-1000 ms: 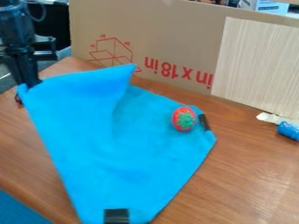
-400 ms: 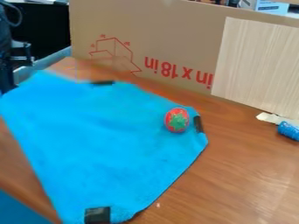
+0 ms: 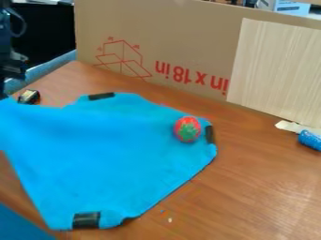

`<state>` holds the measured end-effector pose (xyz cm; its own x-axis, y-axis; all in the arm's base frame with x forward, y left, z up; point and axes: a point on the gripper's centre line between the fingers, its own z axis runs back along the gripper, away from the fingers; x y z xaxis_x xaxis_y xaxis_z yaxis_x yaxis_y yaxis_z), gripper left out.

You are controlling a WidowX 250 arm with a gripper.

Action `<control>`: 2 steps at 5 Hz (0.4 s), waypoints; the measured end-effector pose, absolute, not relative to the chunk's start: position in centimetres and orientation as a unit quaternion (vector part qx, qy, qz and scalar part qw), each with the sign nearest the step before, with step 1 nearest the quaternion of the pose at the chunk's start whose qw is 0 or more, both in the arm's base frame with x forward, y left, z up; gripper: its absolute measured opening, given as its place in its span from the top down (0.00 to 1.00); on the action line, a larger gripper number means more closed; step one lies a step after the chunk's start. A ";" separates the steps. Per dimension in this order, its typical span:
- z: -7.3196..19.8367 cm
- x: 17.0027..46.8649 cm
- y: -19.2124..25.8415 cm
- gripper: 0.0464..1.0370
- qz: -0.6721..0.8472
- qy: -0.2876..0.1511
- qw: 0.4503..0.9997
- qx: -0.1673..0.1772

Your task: Unfold the cloth from top right to botttom left

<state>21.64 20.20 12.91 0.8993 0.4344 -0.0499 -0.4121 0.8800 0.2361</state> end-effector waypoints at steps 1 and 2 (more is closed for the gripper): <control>13.1 21.0 21.4 0.85 0.206 0.065 0.962 0.164; 13.0 20.2 21.7 0.60 0.215 0.082 0.956 0.181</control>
